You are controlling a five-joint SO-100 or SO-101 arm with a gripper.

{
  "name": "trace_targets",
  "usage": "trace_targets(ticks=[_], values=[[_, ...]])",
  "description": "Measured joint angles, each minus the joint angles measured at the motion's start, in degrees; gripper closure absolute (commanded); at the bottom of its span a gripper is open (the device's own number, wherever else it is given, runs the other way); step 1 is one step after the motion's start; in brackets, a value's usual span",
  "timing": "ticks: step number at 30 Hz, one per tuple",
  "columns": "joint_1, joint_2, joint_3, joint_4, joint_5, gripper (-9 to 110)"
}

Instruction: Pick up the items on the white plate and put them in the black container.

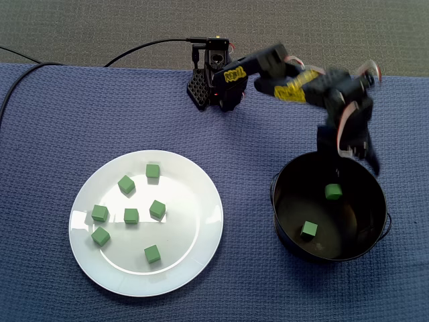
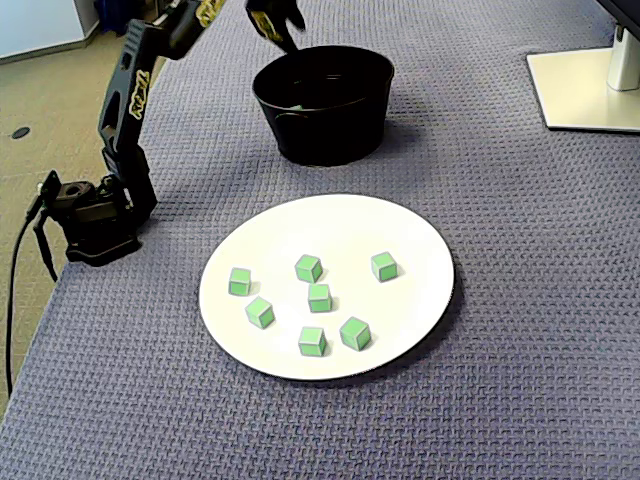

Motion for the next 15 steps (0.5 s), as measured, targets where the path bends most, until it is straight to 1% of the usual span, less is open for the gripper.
trace_targets(ticks=[3,7,12,14,15], values=[[6.5,10.5,3.8,0.0,-8.7,48],[23.6,21.2,15.6,0.0,-26.7,50],[47.2,21.9,30.2,0.0,-52.5,54],[53.5,20.5,33.6,0.0,-60.5,54],[55.7,19.6,34.5,0.0,-62.8,54]])
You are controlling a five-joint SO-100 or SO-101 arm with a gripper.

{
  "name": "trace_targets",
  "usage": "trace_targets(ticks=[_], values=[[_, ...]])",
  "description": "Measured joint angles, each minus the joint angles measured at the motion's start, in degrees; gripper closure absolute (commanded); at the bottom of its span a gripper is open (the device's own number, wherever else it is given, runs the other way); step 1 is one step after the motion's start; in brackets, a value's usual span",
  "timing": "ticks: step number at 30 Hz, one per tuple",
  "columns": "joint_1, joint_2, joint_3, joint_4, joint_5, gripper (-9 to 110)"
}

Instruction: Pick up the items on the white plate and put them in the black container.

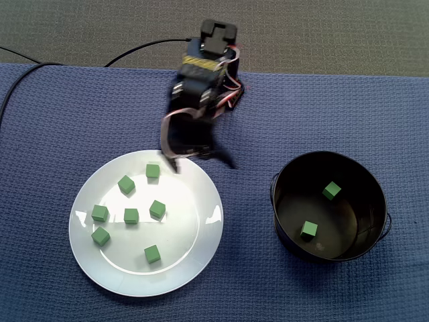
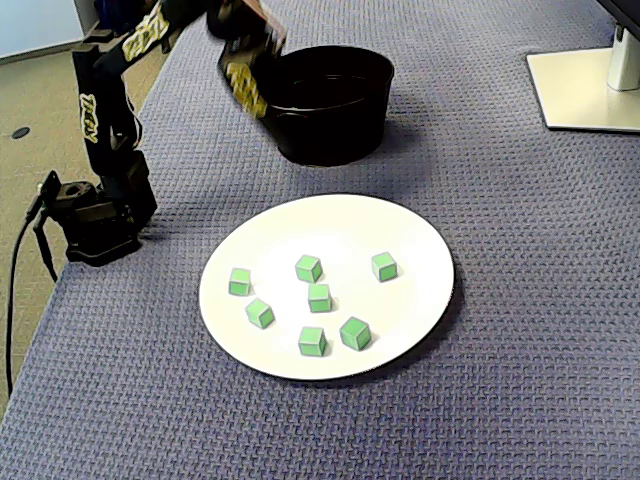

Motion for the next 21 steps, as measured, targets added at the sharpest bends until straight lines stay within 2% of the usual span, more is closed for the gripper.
trace_targets(ticks=[5,11,21], values=[[6.9,-4.5,3.9,0.0,-7.6,56],[12.5,-8.7,9.0,0.0,-12.0,57],[18.9,-16.3,6.3,0.0,-16.1,59]])
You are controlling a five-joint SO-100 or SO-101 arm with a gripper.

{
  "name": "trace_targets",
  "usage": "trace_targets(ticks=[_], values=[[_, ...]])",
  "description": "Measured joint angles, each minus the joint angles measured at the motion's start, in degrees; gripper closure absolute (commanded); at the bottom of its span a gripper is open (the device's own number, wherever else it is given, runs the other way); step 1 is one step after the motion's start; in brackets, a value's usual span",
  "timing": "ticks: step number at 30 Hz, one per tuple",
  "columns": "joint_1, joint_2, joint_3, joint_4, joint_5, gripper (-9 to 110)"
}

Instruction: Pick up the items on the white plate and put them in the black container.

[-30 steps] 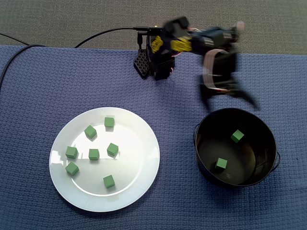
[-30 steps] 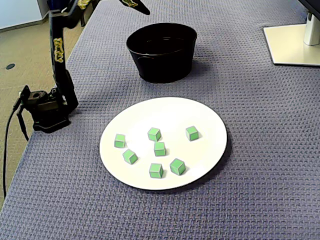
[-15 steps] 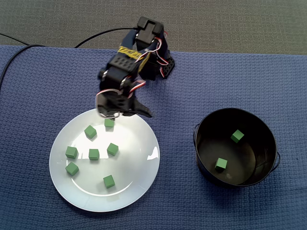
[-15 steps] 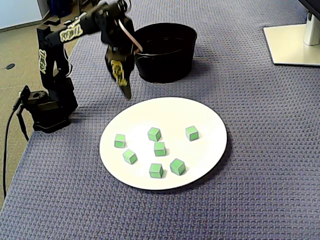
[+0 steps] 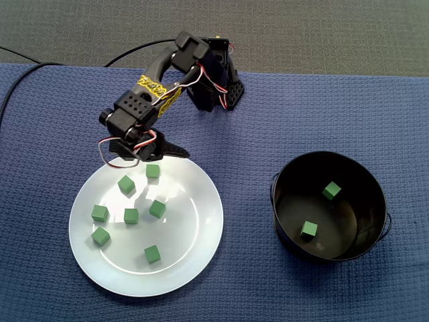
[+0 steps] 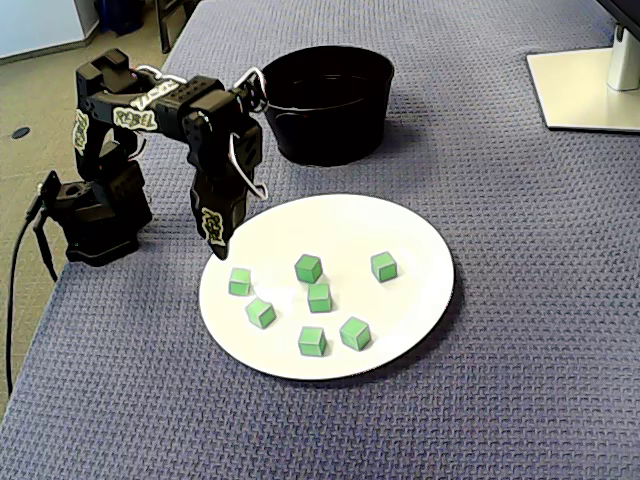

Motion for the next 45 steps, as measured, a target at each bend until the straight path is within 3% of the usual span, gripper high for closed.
trace_targets(ticks=[28,33,40,45], values=[[-0.3,-14.6,-9.8,0.0,0.0,62],[0.6,-16.1,-10.2,0.0,0.0,67],[0.7,-17.2,-10.3,0.0,0.0,89],[0.7,-17.4,-10.3,0.0,0.0,88]])
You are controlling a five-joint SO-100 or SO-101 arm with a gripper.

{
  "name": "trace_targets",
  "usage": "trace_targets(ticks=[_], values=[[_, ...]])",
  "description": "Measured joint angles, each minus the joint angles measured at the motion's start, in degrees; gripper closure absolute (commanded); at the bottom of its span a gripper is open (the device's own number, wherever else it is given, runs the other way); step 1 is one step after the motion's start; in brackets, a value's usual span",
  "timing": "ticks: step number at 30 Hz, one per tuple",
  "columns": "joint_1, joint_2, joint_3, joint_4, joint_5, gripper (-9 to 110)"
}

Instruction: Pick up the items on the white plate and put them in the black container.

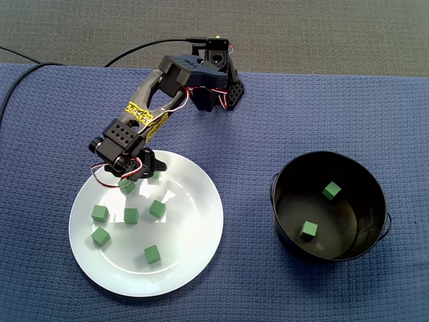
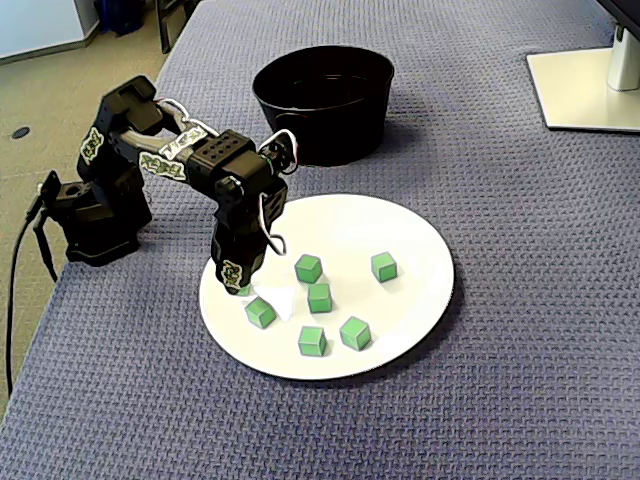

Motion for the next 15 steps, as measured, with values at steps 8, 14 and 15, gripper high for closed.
trace_targets(ticks=[8,14,15], values=[[0.0,0.0,1.9,0.0,0.0,94],[0.0,0.0,4.8,-0.1,0.0,99],[0.0,0.0,4.8,-0.2,0.0,99]])
